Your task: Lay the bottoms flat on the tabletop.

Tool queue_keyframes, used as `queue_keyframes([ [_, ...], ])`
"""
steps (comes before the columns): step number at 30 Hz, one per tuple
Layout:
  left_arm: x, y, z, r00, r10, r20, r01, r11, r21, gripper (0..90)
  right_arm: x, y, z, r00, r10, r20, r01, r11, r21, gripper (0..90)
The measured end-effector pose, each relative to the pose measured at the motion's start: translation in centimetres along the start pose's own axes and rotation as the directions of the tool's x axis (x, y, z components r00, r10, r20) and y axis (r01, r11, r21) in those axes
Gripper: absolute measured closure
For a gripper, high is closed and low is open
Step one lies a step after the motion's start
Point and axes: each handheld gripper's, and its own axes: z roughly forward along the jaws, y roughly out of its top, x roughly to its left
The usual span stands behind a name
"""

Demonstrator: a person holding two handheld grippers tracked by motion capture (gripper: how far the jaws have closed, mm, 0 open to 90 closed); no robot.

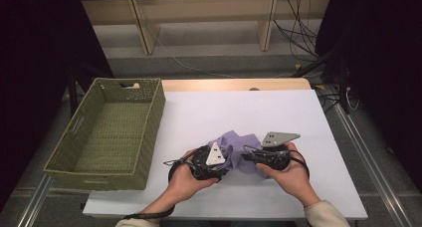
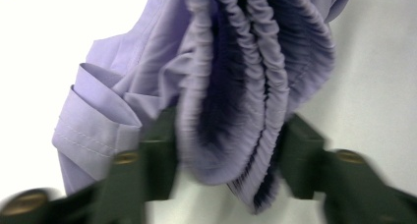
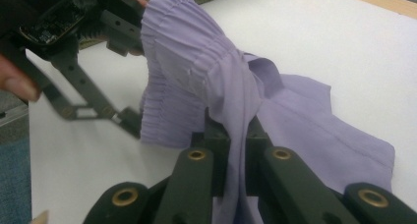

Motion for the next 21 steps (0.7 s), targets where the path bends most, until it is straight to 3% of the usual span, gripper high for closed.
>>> queue_keyframes([
  [3,0.2,0.0,-0.3,0.9999,0.002,0.011,-0.002,1.0,-0.008,67.7,0.0,0.0,0.0,1.0,0.003,0.0,-0.003,1.0,-0.004,86.6],
  [6,0.3,0.0,-0.7,0.9989,-0.034,0.033,0.034,0.9993,-0.013,74.4,0.0,0.0,-0.1,1.0,0.0,0.001,0.0,1.0,-0.007,86.5],
  [12,0.5,0.2,-1.8,0.996,-0.08,0.04,0.08,0.9966,-0.019,77.1,0.2,-0.1,-0.3,1.0,0.005,-0.002,-0.005,1.0,-0.022,85.7],
  [21,-0.7,0.3,-5.0,0.997,-0.069,0.036,0.07,0.9974,-0.017,77.6,1.6,0.0,-1.1,0.9992,0.005,-0.04,-0.007,0.998,-0.055,85.5],
])
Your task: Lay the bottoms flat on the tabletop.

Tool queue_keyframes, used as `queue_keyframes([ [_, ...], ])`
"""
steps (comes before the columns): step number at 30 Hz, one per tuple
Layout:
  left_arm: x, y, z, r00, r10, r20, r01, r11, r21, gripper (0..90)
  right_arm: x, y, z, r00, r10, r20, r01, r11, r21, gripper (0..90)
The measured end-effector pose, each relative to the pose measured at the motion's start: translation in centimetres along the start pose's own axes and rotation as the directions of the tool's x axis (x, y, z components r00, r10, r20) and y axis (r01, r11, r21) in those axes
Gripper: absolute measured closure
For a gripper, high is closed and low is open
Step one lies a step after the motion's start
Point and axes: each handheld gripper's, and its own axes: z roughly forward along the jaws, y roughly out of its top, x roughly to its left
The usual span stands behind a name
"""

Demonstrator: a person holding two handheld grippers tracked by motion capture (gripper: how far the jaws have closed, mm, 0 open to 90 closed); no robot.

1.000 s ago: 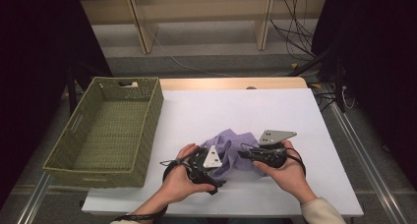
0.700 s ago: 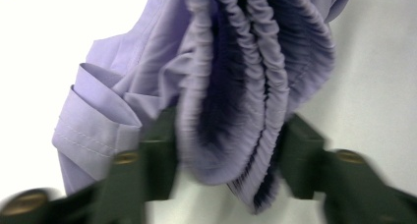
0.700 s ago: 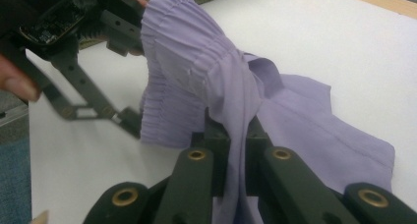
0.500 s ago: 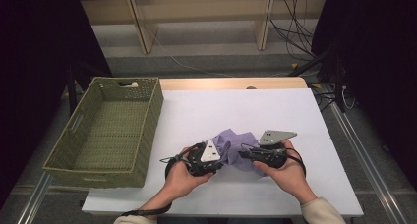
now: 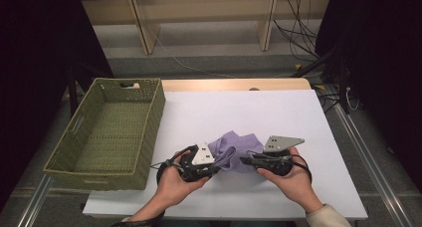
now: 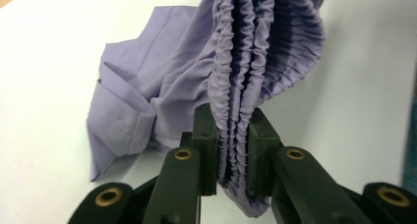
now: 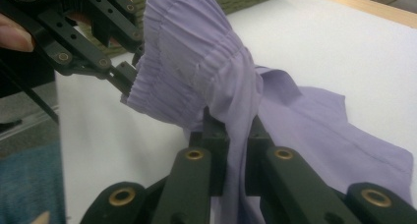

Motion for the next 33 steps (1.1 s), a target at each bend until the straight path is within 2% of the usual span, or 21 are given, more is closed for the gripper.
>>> queue_keyframes([
  [4,-0.9,-0.1,-1.3,0.9998,-0.006,0.018,0.006,0.9999,0.013,77.6,1.0,0.0,-0.4,0.9997,-0.012,-0.022,0.012,1.0,-0.012,85.5],
  [10,-1.8,-0.2,-2.9,0.9986,-0.009,0.052,0.008,0.9997,0.022,77.6,2.6,-0.3,-1.0,0.9985,-0.006,-0.055,0.005,1.0,-0.029,85.5],
  [14,-2.4,0.0,-3.8,0.9986,0.004,0.053,-0.005,0.9997,0.023,77.4,3.2,-0.4,-1.5,0.9973,-0.002,-0.073,-0.001,0.999,-0.043,85.5],
  [18,-2.1,0.5,-4.2,0.9989,0.005,0.046,-0.005,0.9999,0.011,77.2,3.2,-0.3,-1.8,0.9971,0.007,-0.076,-0.011,0.998,-0.055,85.4],
  [22,-1.0,1.3,-3.8,0.9999,0.006,0.01,-0.006,1.0,-0.003,76.9,2.4,0.4,-1.6,0.9982,0.028,-0.053,-0.032,0.996,-0.081,85.6],
  [27,1.3,2.4,-2.2,0.9982,-0.028,-0.054,0.027,0.9992,-0.028,76.5,0.2,1.5,-0.4,0.9975,0.07,0.013,-0.068,0.991,-0.116,86.2],
  [30,2.8,2.8,-0.9,0.9933,-0.072,-0.09,0.066,0.9954,-0.069,74.6,-1.4,1.9,0.3,0.9937,0.104,0.042,-0.098,0.987,-0.131,86.4],
  [33,3.9,3.0,0.1,0.986,-0.102,-0.132,0.087,0.9898,-0.113,68.2,-3.1,2.0,0.9,0.9874,0.141,0.073,-0.13,0.982,-0.14,86.5],
])
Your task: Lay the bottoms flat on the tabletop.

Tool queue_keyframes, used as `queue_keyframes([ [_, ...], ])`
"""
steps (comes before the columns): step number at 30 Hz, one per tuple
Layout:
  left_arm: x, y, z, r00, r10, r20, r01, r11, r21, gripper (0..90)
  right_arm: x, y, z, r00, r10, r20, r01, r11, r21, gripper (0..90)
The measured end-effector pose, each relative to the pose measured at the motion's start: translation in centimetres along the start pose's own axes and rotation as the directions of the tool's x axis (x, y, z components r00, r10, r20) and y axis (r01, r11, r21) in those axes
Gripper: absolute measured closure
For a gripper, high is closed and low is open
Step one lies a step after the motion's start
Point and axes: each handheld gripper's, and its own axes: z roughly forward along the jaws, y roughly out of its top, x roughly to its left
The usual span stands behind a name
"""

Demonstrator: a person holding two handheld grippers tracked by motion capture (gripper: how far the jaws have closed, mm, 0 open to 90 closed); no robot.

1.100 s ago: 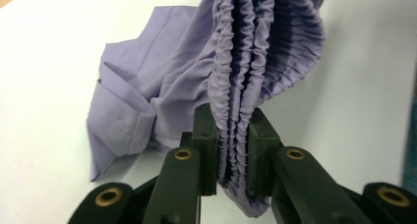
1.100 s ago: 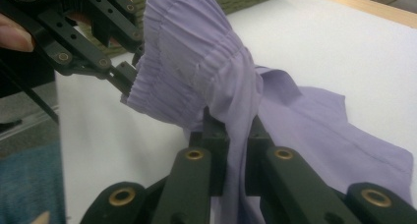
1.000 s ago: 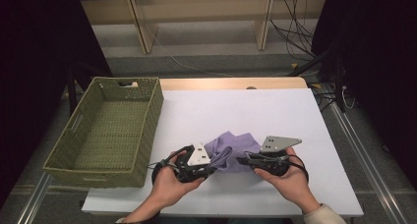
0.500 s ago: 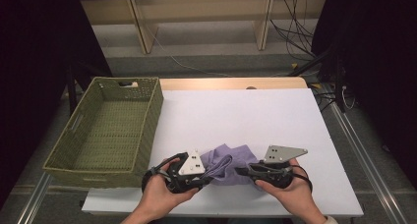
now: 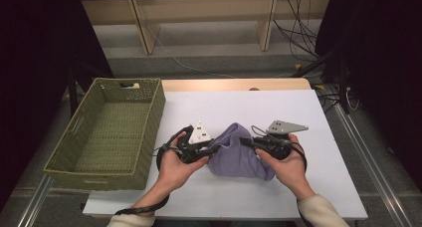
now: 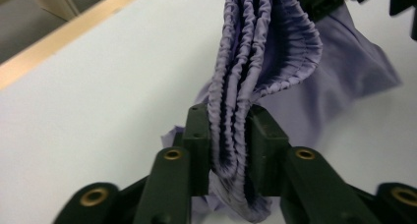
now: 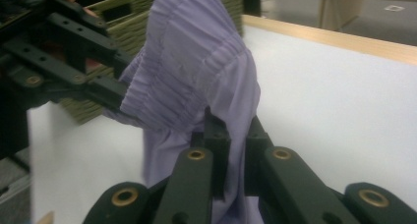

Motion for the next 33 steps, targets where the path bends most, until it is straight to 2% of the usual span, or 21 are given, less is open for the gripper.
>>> queue_keyframes([
  [3,0.5,-0.3,0.6,0.998,-0.02,-0.059,0.02,0.9998,-0.003,57.1,-1.7,-0.1,0.8,0.9982,0.044,0.041,-0.044,0.999,0.0,86.6],
  [4,0.7,-0.6,0.7,0.9974,-0.027,-0.067,0.027,0.9996,0.0,54.1,-2.3,-0.3,1.0,0.9968,0.056,0.057,-0.056,0.998,0.004,86.6],
  [6,1.1,-1.2,0.8,0.9965,-0.046,-0.069,0.048,0.9987,0.015,51.0,-3.4,-0.6,1.3,0.9929,0.084,0.084,-0.086,0.996,0.012,86.6],
  [10,1.7,-2.5,1.5,0.9968,-0.049,-0.063,0.054,0.9951,0.082,47.8,-5.2,-1.3,1.9,0.9838,0.115,0.138,-0.121,0.992,0.037,85.5],
  [12,1.9,-3.1,2.0,0.997,-0.053,-0.056,0.059,0.9917,0.114,47.5,-5.7,-1.6,2.3,0.9821,0.103,0.158,-0.114,0.991,0.067,81.0],
  [16,1.9,-4.0,3.1,0.9981,-0.051,-0.035,0.056,0.985,0.163,46.6,-6.3,-2.3,2.9,0.9752,0.05,0.216,-0.083,0.986,0.148,63.4],
  [18,1.8,-4.2,3.6,0.9988,-0.045,-0.018,0.047,0.9808,0.189,43.9,-6.5,-2.5,2.8,0.9659,0.028,0.257,-0.076,0.981,0.176,55.6],
  [20,1.7,-4.3,4.1,0.9995,-0.031,-0.007,0.032,0.9796,0.198,41.3,-6.7,-2.4,2.4,0.9509,-0.007,0.309,-0.059,0.977,0.205,48.3],
  [22,1.6,-4.3,4.4,0.9999,-0.013,-0.005,0.014,0.9776,0.21,39.2,-6.6,-2.2,1.7,0.931,-0.054,0.361,-0.036,0.971,0.236,45.5],
  [24,1.6,-4.2,4.7,0.9999,-0.005,-0.009,0.007,0.9768,0.214,39.1,-6.3,-1.8,0.9,0.9192,-0.074,0.387,-0.025,0.97,0.243,43.9],
  [25,1.7,-4.2,4.8,0.9999,0.0,-0.011,0.002,0.9765,0.216,39.1,-6.0,-1.7,0.4,0.9185,-0.081,0.387,-0.017,0.97,0.243,43.8],
  [26,1.7,-4.2,4.9,0.9999,0.006,-0.014,-0.003,0.9759,0.218,39.2,-5.7,-1.5,0.0,0.9215,-0.084,0.379,-0.011,0.97,0.241,43.8],
  [30,2.1,-4.3,5.2,0.9997,0.011,-0.021,-0.006,0.9746,0.224,39.6,-4.0,-1.6,-1.0,0.952,-0.075,0.297,-0.002,0.967,0.253,43.6],
  [33,2.5,-4.5,5.7,0.9996,0.011,-0.025,-0.005,0.9721,0.234,41.0,-2.8,-2.6,-1.3,0.9683,-0.055,0.244,-0.016,0.96,0.281,43.5],
])
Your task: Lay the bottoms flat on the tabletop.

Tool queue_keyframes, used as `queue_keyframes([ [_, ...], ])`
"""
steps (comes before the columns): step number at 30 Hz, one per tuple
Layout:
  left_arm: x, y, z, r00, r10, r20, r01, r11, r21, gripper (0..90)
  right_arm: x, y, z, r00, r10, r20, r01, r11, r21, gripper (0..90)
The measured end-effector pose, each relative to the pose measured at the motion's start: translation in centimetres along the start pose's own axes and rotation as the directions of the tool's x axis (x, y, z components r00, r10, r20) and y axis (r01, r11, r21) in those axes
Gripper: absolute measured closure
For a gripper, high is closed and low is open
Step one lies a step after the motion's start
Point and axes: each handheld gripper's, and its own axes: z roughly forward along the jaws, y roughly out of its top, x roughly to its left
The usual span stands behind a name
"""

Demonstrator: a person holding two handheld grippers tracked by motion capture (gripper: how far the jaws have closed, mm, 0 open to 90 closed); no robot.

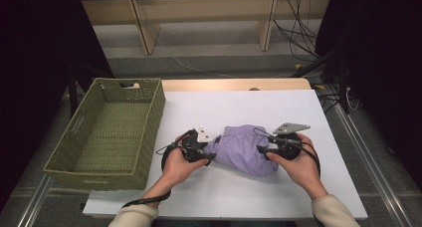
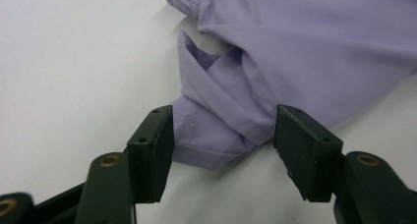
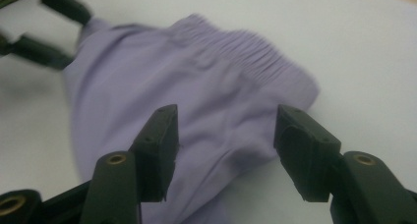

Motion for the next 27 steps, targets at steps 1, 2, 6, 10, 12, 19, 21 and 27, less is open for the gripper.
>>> queue_keyframes([
  [1,0.1,0.0,0.2,1.0,0.0,-0.001,0.0,1.0,0.004,41.7,0.3,-0.3,0.0,0.9998,-0.009,-0.015,0.01,1.0,0.011,43.6],
  [2,0.1,-0.1,0.4,1.0,0.001,0.001,-0.001,1.0,0.008,42.5,0.7,-0.6,-0.1,0.9995,-0.014,-0.029,0.014,1.0,0.021,43.5],
  [6,0.3,-0.1,1.2,0.9999,0.011,-0.001,-0.011,0.9999,0.012,46.3,2.4,-0.9,0.2,0.9945,-0.05,-0.092,0.052,0.998,0.026,43.2],
  [10,0.5,0.1,1.8,0.9993,0.005,0.038,-0.005,0.9999,0.016,49.5,4.0,-0.5,1.4,0.9801,-0.116,-0.161,0.12,0.993,0.013,42.4],
  [12,0.6,0.2,2.0,0.9984,-0.003,0.057,0.002,0.9999,0.017,52.0,4.4,-0.5,2.2,0.9771,-0.134,-0.165,0.14,0.99,0.023,44.0],
  [19,0.4,0.5,2.4,0.9951,0.002,0.099,-0.004,0.9997,0.024,65.4,4.8,-0.4,3.8,0.9718,-0.187,-0.143,0.196,0.979,0.048,65.8],
  [21,0.3,0.5,2.4,0.9941,-0.009,0.108,0.007,0.9997,0.023,70.0,4.7,-0.3,3.9,0.9723,-0.182,-0.147,0.191,0.98,0.049,71.2],
  [27,-0.7,0.8,2.4,0.9958,0.025,0.088,-0.029,0.9987,0.041,84.0,4.3,-0.1,3.8,0.9731,-0.161,-0.164,0.172,0.984,0.054,89.0],
])
